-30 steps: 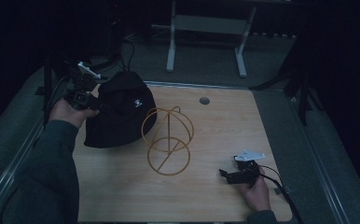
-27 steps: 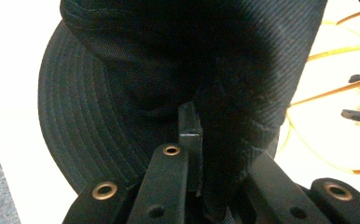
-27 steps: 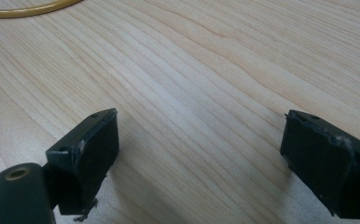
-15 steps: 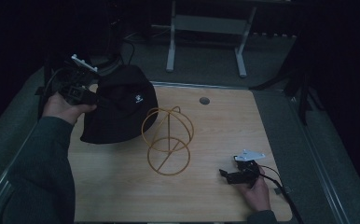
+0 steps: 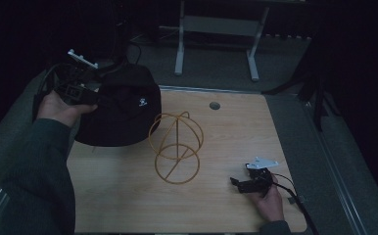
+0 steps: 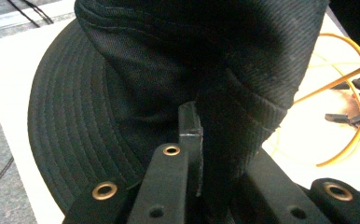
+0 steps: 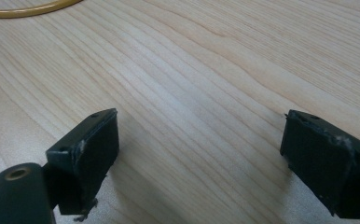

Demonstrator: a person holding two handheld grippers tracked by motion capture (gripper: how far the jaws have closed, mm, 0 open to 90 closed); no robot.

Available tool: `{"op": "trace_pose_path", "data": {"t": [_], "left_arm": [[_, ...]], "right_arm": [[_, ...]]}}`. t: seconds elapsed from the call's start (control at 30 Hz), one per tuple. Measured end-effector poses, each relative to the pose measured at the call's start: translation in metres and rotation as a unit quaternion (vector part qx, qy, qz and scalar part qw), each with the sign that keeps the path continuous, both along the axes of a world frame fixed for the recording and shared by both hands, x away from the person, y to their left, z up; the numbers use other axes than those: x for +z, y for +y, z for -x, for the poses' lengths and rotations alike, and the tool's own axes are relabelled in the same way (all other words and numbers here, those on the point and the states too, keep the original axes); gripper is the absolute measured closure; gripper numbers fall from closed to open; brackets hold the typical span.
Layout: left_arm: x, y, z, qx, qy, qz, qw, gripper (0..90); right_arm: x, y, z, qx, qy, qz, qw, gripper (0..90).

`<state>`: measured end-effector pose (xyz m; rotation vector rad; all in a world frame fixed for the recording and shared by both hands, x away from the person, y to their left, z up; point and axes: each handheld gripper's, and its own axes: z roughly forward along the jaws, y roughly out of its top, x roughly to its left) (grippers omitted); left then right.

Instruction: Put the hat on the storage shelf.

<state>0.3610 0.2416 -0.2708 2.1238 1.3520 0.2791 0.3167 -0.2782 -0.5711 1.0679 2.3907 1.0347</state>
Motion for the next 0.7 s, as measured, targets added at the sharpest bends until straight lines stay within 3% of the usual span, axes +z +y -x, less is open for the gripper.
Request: {"op": "trace_pose_path", "data": {"t": [0.23, 0.7], "left_arm": [[0.011, 0.01, 0.004, 0.011, -0.017, 0.015, 0.9997, 88.1], [0.033, 0.011, 0.013, -0.01, -0.042, 0.039, 0.9983, 88.1]], "right_arm": [[0.0, 0.0, 0.0, 0.0, 0.0, 0.0, 1.0, 11.4], [0.0, 0.0, 0.0, 0.0, -0.001, 0.0, 1.0, 11.4]]}}
